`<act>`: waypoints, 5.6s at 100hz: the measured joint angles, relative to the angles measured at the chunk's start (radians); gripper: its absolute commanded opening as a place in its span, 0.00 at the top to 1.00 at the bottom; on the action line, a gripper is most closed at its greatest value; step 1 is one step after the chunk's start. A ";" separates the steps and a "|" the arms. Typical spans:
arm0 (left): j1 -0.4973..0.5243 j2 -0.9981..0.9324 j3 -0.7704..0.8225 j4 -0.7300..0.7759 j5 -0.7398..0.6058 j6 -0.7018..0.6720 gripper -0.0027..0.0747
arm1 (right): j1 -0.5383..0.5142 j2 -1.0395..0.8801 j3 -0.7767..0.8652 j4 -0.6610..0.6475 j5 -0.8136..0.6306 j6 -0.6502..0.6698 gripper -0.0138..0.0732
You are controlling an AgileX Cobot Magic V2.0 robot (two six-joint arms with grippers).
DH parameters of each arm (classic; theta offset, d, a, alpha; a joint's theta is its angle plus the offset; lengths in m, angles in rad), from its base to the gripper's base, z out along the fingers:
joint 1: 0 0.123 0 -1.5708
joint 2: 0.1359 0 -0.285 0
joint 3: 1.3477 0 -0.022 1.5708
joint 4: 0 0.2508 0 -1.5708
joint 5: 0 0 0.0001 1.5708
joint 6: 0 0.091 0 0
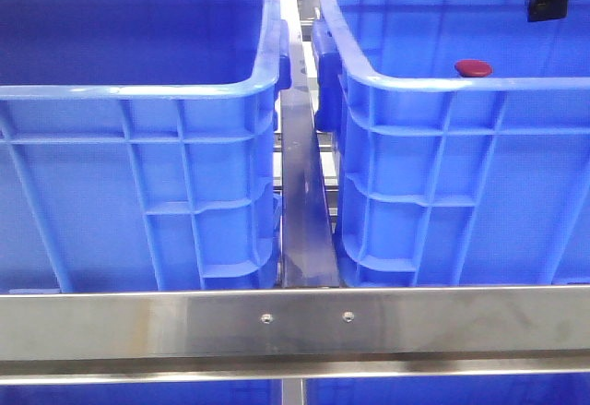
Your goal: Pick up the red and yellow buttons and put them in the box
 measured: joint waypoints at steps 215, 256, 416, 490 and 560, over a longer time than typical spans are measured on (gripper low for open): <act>0.000 0.000 0.000 0.000 0.029 0.021 0.11 | -0.302 0.436 -0.418 -0.468 -0.794 -0.363 0.51; 0.000 0.000 0.000 0.000 0.029 0.021 0.11 | -0.281 0.542 -0.474 -0.466 -0.815 -0.363 0.51; 0.000 0.000 0.000 0.002 0.022 0.021 0.49 | -0.277 0.020 -0.116 -0.463 -0.646 -0.360 0.93; -0.095 -0.138 0.144 0.474 -0.183 -0.507 0.99 | -0.277 -0.412 0.120 -0.466 -0.588 -0.298 0.92; -0.198 -0.704 0.697 0.657 -0.599 -0.695 0.99 | -0.233 -0.604 0.240 -0.466 -0.600 -0.268 0.92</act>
